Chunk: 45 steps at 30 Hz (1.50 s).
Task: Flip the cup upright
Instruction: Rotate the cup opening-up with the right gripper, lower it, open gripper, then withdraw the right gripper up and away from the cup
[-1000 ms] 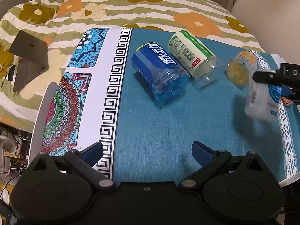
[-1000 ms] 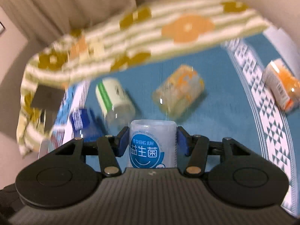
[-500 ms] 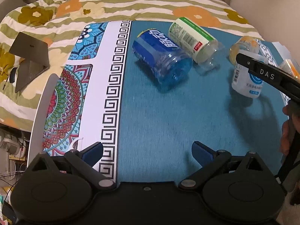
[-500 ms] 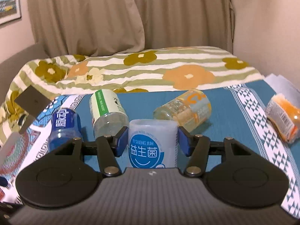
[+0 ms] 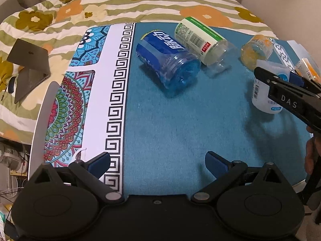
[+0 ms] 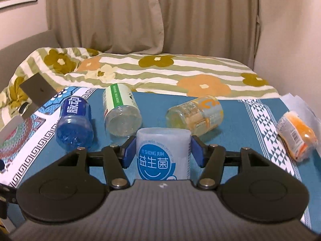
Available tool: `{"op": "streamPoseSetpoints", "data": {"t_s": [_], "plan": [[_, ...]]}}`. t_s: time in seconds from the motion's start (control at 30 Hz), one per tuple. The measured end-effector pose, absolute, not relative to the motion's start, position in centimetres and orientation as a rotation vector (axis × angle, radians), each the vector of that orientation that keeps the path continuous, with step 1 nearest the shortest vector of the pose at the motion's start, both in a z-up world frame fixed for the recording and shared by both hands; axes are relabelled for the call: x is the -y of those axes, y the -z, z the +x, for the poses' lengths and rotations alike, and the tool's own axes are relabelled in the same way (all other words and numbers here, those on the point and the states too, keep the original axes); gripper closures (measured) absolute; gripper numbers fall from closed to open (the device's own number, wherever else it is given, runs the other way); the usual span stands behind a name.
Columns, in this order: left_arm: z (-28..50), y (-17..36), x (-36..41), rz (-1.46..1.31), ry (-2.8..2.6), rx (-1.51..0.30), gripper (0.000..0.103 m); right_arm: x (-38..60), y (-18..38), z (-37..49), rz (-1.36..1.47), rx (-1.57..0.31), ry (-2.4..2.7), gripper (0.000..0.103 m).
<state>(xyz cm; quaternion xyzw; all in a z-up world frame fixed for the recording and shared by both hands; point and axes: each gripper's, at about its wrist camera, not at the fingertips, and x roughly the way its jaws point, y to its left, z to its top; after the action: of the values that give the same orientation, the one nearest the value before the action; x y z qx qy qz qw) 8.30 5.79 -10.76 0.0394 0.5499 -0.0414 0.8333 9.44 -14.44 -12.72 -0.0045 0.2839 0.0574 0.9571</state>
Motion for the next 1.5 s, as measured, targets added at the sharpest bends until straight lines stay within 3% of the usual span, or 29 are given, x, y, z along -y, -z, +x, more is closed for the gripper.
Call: {"op": "streamPoseSetpoints", "data": {"t_s": [0.77,0.83,0.93,1.17,1.5], "plan": [[7.3,10.5,-3.8,0.101,0.099,-1.165,0.001,15.5,12.9,7.6,-0.012,-0.607,-0.179,0.028],[7.1,10.3,-3.6,0.100,0.096,-1.158,0.001,15.6,12.8,7.7,-0.009,-0.620,-0.182,0.023],[6.8,9.8,-3.4,0.099,0.090,-1.147,0.001,15.9,12.4,7.6,0.008,-0.628,-0.171,0.000],[5.7,7.2,-2.7,0.086,0.078,-1.100,0.001,17.6,9.0,6.2,0.030,-0.660,-0.154,0.000],[3.5,2.0,-0.9,0.077,0.073,-0.957,0.001,22.1,1.7,2.8,0.094,-0.872,-0.077,0.000]]}}
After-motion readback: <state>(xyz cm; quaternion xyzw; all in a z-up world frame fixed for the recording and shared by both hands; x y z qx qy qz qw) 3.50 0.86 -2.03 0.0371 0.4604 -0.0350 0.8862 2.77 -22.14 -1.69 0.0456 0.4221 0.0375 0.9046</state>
